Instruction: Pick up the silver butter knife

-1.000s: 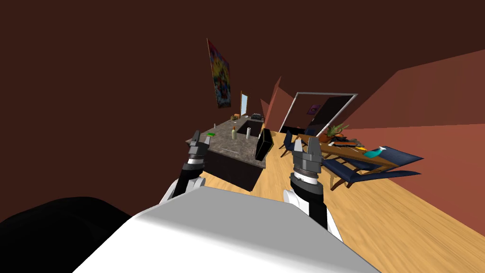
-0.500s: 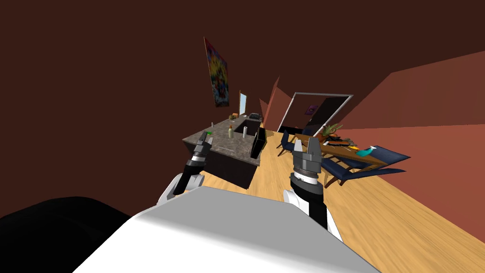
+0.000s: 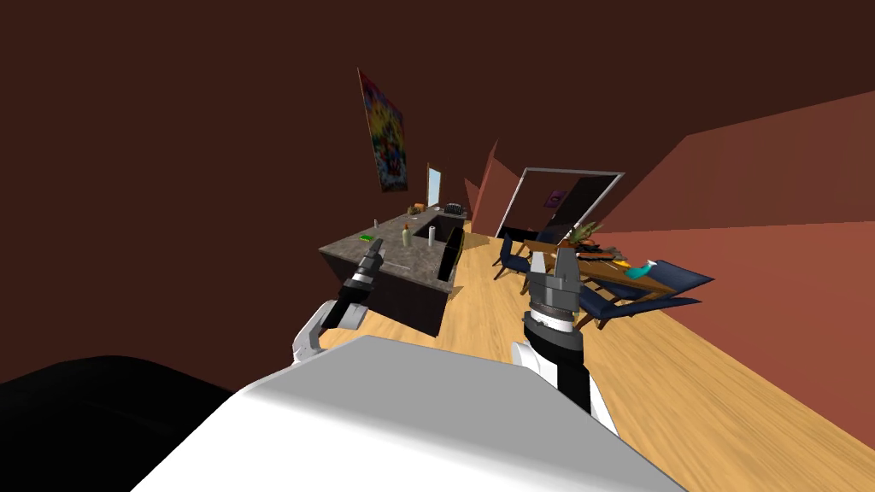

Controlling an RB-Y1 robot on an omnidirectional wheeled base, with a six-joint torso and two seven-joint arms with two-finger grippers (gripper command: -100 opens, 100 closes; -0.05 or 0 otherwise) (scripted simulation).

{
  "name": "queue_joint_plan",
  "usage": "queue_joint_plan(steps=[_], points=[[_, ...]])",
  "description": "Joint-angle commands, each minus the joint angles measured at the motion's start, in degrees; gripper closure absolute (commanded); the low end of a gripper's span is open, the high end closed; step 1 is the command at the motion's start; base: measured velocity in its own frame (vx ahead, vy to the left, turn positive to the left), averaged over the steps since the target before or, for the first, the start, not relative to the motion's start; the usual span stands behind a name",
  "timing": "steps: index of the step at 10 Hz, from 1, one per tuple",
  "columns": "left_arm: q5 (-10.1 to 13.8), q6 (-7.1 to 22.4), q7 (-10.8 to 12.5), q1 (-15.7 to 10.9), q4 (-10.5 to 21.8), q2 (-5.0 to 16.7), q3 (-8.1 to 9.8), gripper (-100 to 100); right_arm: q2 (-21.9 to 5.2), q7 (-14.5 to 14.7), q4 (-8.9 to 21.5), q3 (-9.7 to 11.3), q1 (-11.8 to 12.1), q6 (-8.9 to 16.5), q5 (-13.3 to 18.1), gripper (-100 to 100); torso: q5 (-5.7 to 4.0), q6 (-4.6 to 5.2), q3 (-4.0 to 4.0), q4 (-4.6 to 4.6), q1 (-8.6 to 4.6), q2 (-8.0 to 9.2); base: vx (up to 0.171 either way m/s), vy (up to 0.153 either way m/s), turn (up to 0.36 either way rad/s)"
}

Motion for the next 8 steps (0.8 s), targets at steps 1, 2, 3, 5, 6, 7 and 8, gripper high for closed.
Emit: queue_joint_plan(steps=[1, 2, 3, 5, 6, 7, 8], points=[[0.10, 1.45, -0.35, -1.51, 2.34, 1.04, 0.62, -100, 0.00, 0.00, 0.00, 0.00, 0.00, 0.00, 0.00, 0, 0.00, 0.00, 0.00, 0.00, 0.00, 0.00, -0.016, -0.150, 0.006], [0.08, 3.28, -1.15, -3.29, 3.95, 2.32, 1.28, -100, -0.01, 0.00, 0.00, -0.01, 0.00, 0.00, 0.00, 0, 0.05, -0.02, 0.00, 0.00, 0.31, 0.01, -0.014, -0.120, -0.019], [0.06, 5.19, -2.02, -5.10, 6.12, 3.59, 1.98, -100, -0.01, 0.00, 0.00, -0.01, 0.00, 0.00, 0.00, 0, 0.10, 0.00, -0.01, 0.00, 0.45, -0.01, -0.025, -0.168, -0.031], [0.06, 7.26, -2.97, -6.92, 8.54, 4.85, 2.69, -100, -0.01, 0.00, 0.00, -0.01, 0.00, 0.00, 0.00, 0, 0.09, -0.03, 0.02, 0.00, 0.47, 0.03, -0.013, -0.119, -0.006], [0.06, 7.26, -2.97, -6.92, 9.74, 4.85, 2.69, -100, -0.01, 0.00, 0.00, -0.01, 0.00, 0.00, 0.00, 0, 0.11, -0.01, -0.01, 0.00, 0.50, -0.01, 0.007, -0.108, -0.010], [0.07, 9.39, -3.98, -8.74, 11.77, 6.11, 3.43, -100, -0.01, 0.00, 0.00, -0.01, 0.00, 0.00, 0.00, 0, 0.12, -0.02, -0.03, -0.02, 0.55, -0.06, 0.018, -0.137, -0.018], [0.07, 9.39, -3.98, -8.74, 12.40, 6.11, 3.43, -100, -0.01, 0.00, 0.00, -0.01, 0.01, 0.00, 0.00, 0, 0.10, -0.01, -0.06, -0.02, 0.46, -0.11, 0.013, -0.109, 0.000]])
